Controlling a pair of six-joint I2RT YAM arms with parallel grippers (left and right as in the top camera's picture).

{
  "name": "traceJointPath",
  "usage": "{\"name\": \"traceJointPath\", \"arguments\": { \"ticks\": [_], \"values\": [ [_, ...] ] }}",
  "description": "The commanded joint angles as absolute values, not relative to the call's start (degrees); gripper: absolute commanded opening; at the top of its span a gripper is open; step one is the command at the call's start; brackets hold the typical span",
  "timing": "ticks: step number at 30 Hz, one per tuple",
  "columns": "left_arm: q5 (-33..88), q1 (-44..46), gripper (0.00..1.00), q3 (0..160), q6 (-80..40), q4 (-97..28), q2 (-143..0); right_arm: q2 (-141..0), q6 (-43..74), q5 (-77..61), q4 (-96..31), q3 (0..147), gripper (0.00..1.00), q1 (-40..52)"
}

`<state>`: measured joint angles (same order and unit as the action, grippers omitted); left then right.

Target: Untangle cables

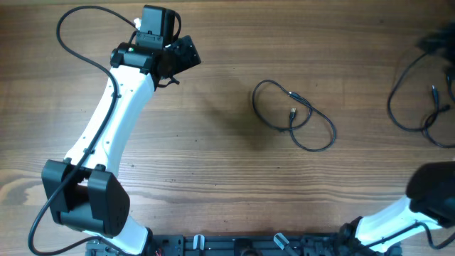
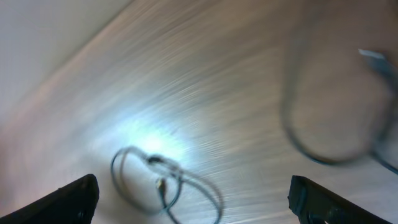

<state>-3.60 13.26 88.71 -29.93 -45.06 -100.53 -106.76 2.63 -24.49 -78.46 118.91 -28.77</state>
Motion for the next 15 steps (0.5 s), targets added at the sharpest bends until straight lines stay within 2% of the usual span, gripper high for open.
{"name": "traceJointPath", "arguments": {
  "ticks": [1, 4, 6, 9, 14, 15],
  "values": [
    [-4.21, 11.92, 0.86, 88.92, -32.16, -45.30, -100.64, -106.15, -3.25, -21.34, -76.44, 117.05, 1.00, -16.58],
    [-4.14, 7.99, 0.84, 88.92, -37.26, -46.19, -100.64, -108.40, -11.07, -17.72, -72.69, 110.98, 1.00, -5.52],
    [-3.90, 6.04, 0.85, 88.92, -38.00, -46.89, -100.64, -110.37, -11.99, -11.46, -69.32, 106.91, 0.99, -1.23],
    [-3.97, 5.50, 0.87, 88.92, -37.76, -47.51, -100.64, -113.34, -13.08, -10.17, -66.32, 101.69, 0.90, 1.52],
    [-3.97, 5.50, 0.95, 88.92, -37.78, -47.16, -100.64, -118.39, -21.08, -10.76, -60.66, 92.14, 0.69, 5.04],
    [-3.97, 5.50, 0.97, 88.92, -37.78, -47.22, -100.64, -118.67, -21.10, -11.05, -59.57, 91.26, 0.68, 5.34]
  ]
}}
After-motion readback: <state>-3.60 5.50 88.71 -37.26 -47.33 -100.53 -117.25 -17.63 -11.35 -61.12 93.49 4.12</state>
